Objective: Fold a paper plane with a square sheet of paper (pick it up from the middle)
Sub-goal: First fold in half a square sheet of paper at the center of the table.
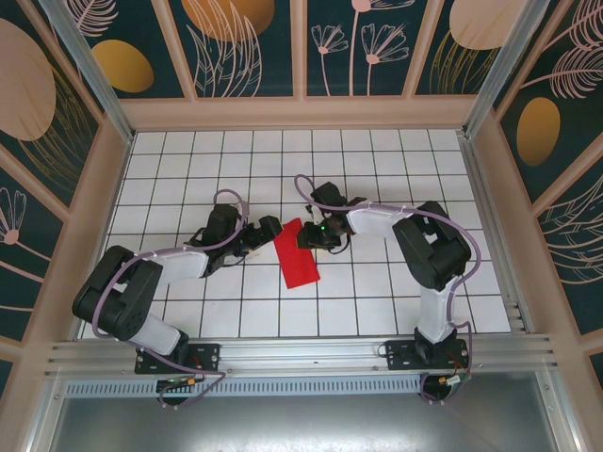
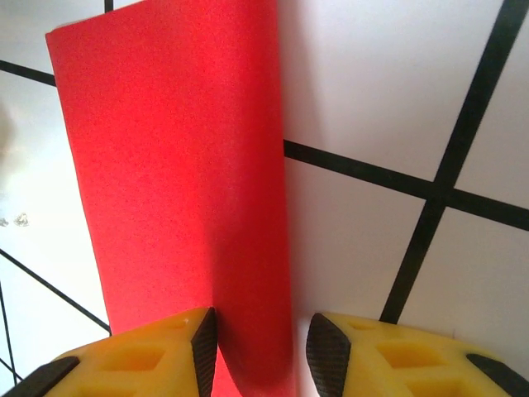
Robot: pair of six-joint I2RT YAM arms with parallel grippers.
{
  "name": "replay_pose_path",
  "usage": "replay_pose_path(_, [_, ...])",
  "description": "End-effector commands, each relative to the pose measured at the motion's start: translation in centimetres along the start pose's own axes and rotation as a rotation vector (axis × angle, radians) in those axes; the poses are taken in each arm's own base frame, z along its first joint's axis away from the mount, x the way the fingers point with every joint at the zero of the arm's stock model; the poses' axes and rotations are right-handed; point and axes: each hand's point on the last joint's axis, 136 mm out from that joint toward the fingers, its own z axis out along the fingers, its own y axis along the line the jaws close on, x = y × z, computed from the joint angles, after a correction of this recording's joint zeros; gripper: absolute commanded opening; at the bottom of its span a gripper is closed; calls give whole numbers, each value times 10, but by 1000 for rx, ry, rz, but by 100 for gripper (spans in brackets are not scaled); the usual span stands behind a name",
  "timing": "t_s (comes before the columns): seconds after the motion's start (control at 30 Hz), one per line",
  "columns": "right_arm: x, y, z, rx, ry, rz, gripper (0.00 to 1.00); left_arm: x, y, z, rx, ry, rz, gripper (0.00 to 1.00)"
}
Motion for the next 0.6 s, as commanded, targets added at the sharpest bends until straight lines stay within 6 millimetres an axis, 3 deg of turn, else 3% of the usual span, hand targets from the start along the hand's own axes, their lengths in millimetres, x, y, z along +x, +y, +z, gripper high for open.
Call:
replay_pose_path(0.0, [38,-101,49,353,92,0,42,-3,-18,4,55,11,19,97])
replay_pose_path(0.2, [38,-104,50,371,98,13,43,-1,-22,4,75,28,17,94])
replay_pose_path(0.57, [42,-110,56,391,118,56,43,16,-32,23,96,100,15,70])
